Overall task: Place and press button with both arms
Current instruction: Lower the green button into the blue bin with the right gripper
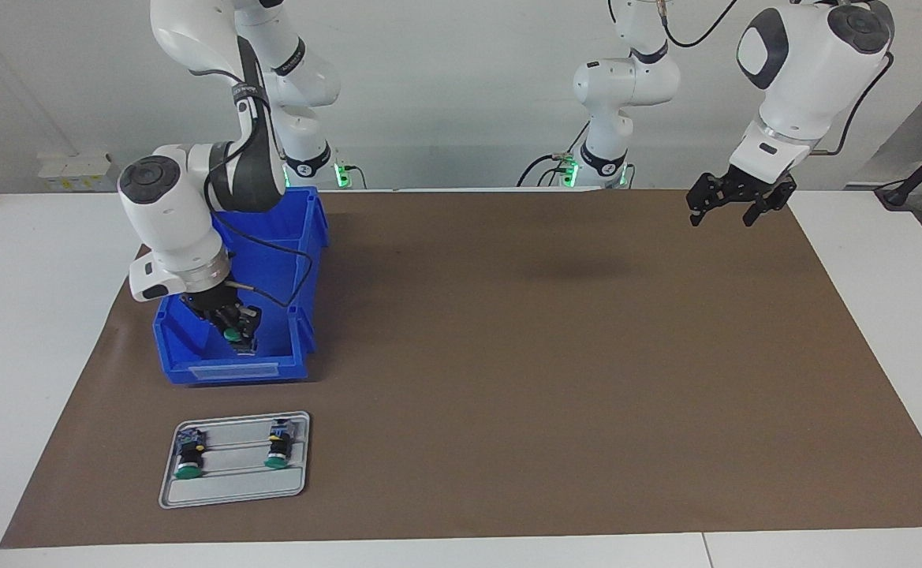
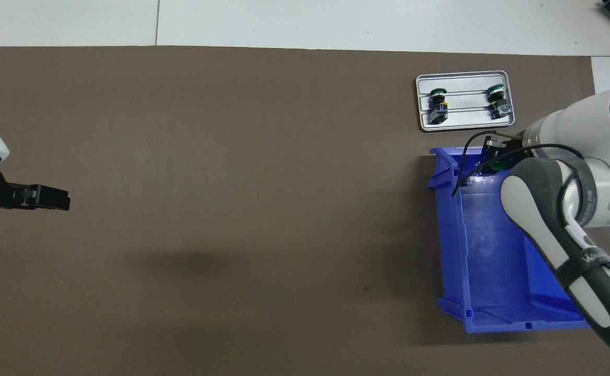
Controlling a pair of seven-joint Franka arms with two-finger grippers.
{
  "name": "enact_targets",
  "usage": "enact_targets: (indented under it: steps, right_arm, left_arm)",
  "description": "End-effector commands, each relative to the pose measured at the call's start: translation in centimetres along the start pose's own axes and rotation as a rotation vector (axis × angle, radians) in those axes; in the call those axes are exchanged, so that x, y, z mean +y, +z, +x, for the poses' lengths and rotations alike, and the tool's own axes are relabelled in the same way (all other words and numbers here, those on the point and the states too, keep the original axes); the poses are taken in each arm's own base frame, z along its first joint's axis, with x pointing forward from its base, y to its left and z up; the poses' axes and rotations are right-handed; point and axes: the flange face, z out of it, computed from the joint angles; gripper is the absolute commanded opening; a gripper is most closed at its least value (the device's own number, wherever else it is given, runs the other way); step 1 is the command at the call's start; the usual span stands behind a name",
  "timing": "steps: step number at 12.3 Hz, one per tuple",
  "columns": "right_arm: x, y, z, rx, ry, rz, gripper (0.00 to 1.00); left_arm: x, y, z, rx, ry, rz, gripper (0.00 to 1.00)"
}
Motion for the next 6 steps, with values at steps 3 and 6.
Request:
enact_targets:
  steps: [3, 6]
  right_arm:
    - [2.1, 3.0, -0.5, 0.005, -0.062, 0.027, 0.0]
    - [1.8, 4.1, -0.4, 0.007, -0.072, 0.031, 0.0]
  left_arm:
    - [-0.2, -0.2, -0.7, 0.004, 0.004, 0.0, 1.0]
    - [-0.2, -0.2, -0.7, 0.006, 0.004, 0.0, 1.0]
